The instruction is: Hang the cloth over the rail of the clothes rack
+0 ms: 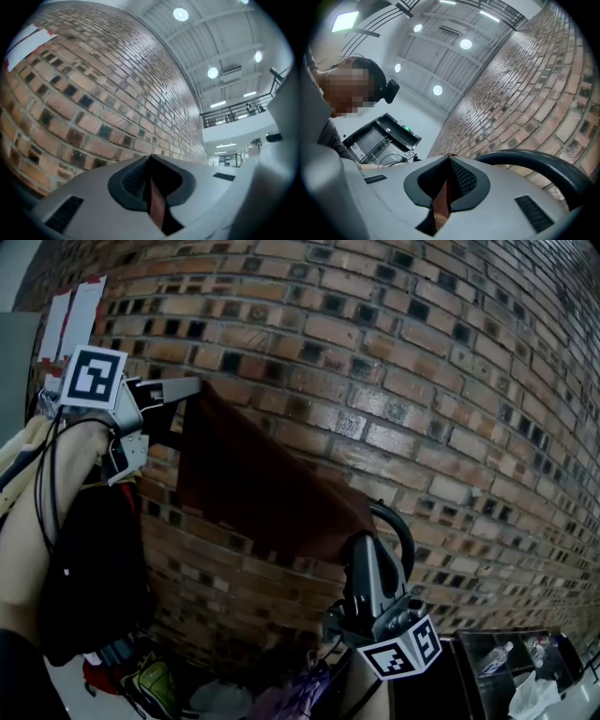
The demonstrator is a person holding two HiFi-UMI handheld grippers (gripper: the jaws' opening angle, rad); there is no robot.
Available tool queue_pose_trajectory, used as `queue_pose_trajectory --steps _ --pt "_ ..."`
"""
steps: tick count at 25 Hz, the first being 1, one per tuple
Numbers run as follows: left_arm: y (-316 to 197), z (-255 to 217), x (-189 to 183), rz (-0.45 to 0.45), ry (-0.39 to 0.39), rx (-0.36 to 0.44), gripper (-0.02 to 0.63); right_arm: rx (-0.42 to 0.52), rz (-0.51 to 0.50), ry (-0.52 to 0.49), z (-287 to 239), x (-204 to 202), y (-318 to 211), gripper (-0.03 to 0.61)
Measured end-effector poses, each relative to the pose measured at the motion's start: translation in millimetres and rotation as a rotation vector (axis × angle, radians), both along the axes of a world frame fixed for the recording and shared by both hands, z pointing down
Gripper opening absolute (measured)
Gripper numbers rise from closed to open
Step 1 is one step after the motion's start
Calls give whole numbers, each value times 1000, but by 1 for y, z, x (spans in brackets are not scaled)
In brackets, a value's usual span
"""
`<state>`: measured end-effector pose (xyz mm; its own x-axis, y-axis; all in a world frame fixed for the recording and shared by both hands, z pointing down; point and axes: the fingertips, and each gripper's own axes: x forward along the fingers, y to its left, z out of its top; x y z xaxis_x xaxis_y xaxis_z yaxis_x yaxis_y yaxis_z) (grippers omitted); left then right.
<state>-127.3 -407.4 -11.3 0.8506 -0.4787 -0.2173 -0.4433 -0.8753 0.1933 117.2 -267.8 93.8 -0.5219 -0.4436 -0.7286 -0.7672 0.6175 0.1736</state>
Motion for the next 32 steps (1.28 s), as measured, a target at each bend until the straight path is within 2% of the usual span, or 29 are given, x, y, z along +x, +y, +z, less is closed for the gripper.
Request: queue_pose_trajectory --steps 1,5,7,9,11,13,15,18,21,22,23,24,27,29,32 --pt "0 5 -8 -10 2 -6 31 -2 2 13 1 -4 -1 14" --pt "0 41 -33 -163 -136 33 40 -7 17 22 6 -10 -7 14" --pt "0 54 -39 -193 -146 33 61 -12 16 0 8 -8 -8 14" --pt "0 62 -45 -208 -124 37 89 -9 26 -32 9 -2 -9 14" --pt "1 66 -53 -208 -60 33 105 -12 38 -56 13 3 -10 14" --pt "9 71 -55 -147 14 24 148 -24 39 -63 16 4 -12 14" --pt "18 82 -54 -110 33 44 171 -34 36 -61 19 2 -15 14" --pt "24 101 -57 -168 -19 169 173 -37 32 -59 22 0 -16 14" --pt "7 122 -64 -373 -113 354 151 -37 31 -69 23 0 -15 14" --pt "-1 130 -65 -429 -136 393 137 -38 32 -71 24 0 -15 14" --pt "-8 137 -65 -449 -142 411 137 -40 35 -70 24 0 -16 14" --pt "-13 141 -62 -431 -124 409 137 -42 39 -68 25 -1 -16 14" --pt "-14 140 -48 -300 -28 370 157 -46 51 -62 27 -3 -17 14" --pt "-12 137 -36 -259 -37 378 204 -45 59 -59 28 -4 -16 14" --pt "-20 135 -21 -247 -61 394 212 -48 66 -55 29 -5 -16 14"
